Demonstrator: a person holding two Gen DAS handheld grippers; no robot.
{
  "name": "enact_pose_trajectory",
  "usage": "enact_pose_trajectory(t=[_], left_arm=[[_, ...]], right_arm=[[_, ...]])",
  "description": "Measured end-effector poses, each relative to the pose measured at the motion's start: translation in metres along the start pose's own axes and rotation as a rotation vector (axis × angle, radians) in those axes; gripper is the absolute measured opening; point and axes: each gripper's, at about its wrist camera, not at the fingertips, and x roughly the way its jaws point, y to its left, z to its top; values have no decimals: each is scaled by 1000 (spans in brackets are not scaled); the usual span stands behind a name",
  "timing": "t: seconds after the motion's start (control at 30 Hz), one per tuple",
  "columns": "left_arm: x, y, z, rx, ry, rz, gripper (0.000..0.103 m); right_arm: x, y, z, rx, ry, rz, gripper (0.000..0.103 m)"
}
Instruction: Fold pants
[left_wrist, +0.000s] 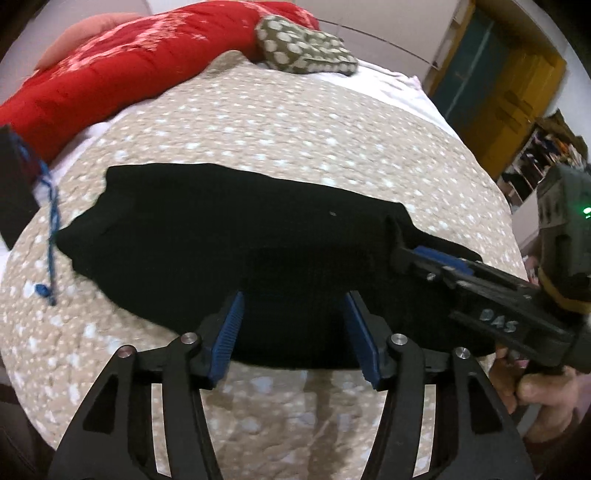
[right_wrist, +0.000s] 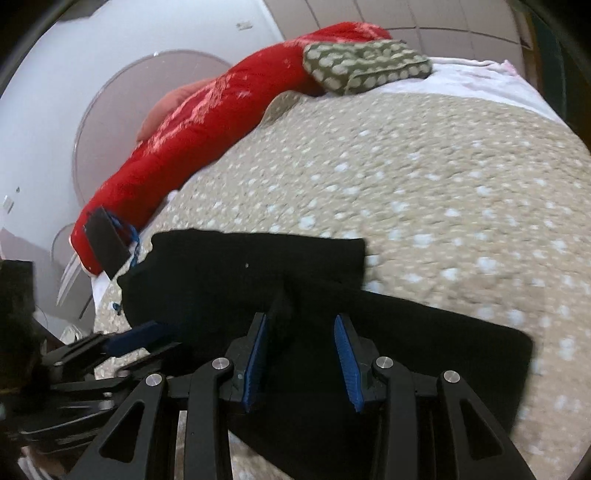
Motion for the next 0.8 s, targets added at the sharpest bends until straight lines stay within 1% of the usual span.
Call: enact_pose_trajectory(t=[0.07,0.13,0.27,0.33,0.37,0.47,0.53,0.57,0.6,0.67,0.7,0.8], left_arm=[[0,8,0,-23,1,8,56],[1,15,1,-44,5,13,56],[-1,26,0,-79,0,3,56],[-3,30,-1,-86,-4,3,56],[-3,32,-1,-92,-5,2,56],[-6,42,-2,-123,-6,-8,56],[-12,50,-3,-154,-14,-22,56],[-15,55,-4,-176,-22,-28,56],[-18,58,-5,-193,-29,-33,56],[-25,69,-10,-232,-45,-43,64],[-27,76,-13,-261,-55,-46,71],[-30,98,-21,-358,-78,-38,72]], right_arm=[[5,7,0,-29,2,-21,38],[2,15,1,-64,4,-37,38],[-2,23,2,-86,-3,-19,38],[5,23,0,-83,12,-10,38],[11,23,-1,-84,22,-21,38],[10,30,1,-108,20,-41,38],[6,36,7,-122,8,-24,38],[4,39,11,-132,-4,-6,40],[4,43,14,-142,-10,5,44],[8,53,22,-179,-15,22,47],[12,57,25,-191,-11,22,47],[29,73,34,-248,9,33,47]])
